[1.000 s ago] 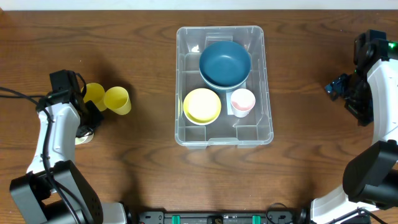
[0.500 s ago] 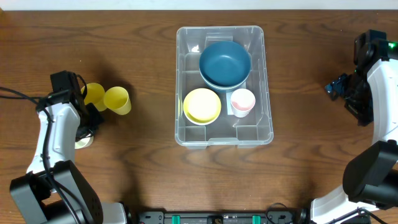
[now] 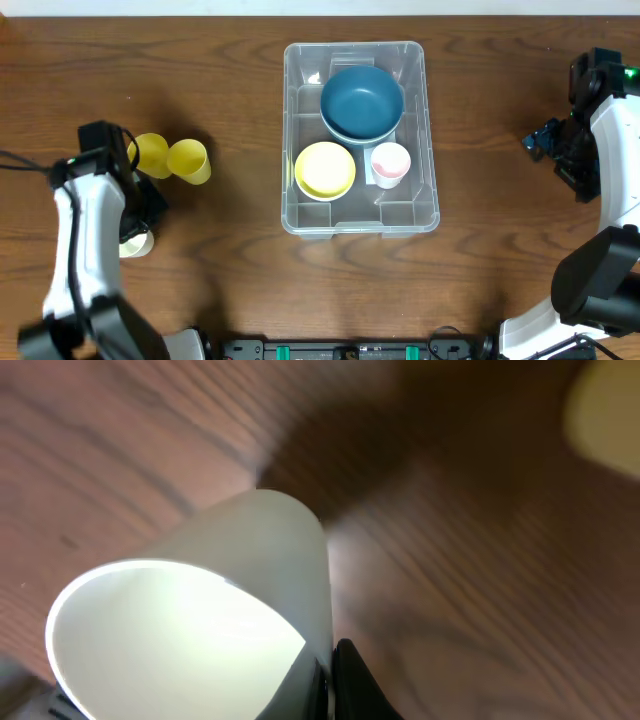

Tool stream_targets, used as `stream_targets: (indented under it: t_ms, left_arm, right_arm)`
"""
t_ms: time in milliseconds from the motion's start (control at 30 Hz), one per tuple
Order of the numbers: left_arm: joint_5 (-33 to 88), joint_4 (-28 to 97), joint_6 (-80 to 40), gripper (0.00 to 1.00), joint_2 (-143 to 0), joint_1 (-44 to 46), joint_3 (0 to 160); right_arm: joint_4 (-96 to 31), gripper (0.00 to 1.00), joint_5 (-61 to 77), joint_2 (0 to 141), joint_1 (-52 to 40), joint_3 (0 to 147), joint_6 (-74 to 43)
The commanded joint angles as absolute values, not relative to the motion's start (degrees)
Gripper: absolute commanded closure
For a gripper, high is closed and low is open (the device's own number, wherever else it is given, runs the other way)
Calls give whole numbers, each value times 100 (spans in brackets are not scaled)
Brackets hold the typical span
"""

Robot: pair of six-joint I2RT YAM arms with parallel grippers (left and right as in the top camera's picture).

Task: Pack container
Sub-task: 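Lower the left gripper onto the white cup and grasp its rim, then carry the white cup into the bin and drop it onto the pink cup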

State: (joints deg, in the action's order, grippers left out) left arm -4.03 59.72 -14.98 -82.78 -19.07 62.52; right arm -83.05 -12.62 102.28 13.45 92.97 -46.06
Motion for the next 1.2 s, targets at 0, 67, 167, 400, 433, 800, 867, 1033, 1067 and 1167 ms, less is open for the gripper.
stream_targets:
  t_ms: [0, 67, 167, 400, 433, 800, 867, 1033, 1067, 1167]
  left_arm:
    - [12, 6250, -1525, 94, -7507, -1931, 6611]
    - [379, 6412, -1527, 94, -7050, -1931, 6670]
    - [1280, 6488, -1527, 94, -6359, -1909, 6678]
    - [2423, 6176, -1605, 94, -5151, -1264, 6678]
    - [2429, 6090, -1723, 95, -5039, -1100, 6681]
    - [2351, 4423, -2432, 94, -5142, 1267, 7150]
    - [2016, 4193, -2480, 94, -5365, 1699, 7262]
    - [1487, 3959, -2399, 95, -6357, 2727, 7686]
    - [1487, 3957, -2303, 94, -6635, 2917, 7813]
    - [1461, 3948, -2086, 94, -7415, 3328, 8165]
  right_arm:
    - [-8305, 1, -1323, 10254, 1376, 9292, -4668]
    - [-8305, 1, -1323, 10254, 1376, 9292, -4668]
    - [-8305, 1, -1323, 10254, 1376, 9292, -4665]
    - [-8305, 1, -1323, 10254, 1376, 9292, -4668]
    - [-8305, 1, -1323, 10254, 1376, 9292, -4668]
    - [-8305, 1, -1323, 10254, 1376, 9292, -4665]
    - [-8305, 1, -1323, 10254, 1378, 9292, -4668]
    - [-8305, 1, -1323, 10254, 1376, 9292, -4668]
    - [-8305, 1, -1323, 10254, 1376, 9292, -4665]
    - [-8305, 1, -1323, 10254, 1376, 9292, -4668]
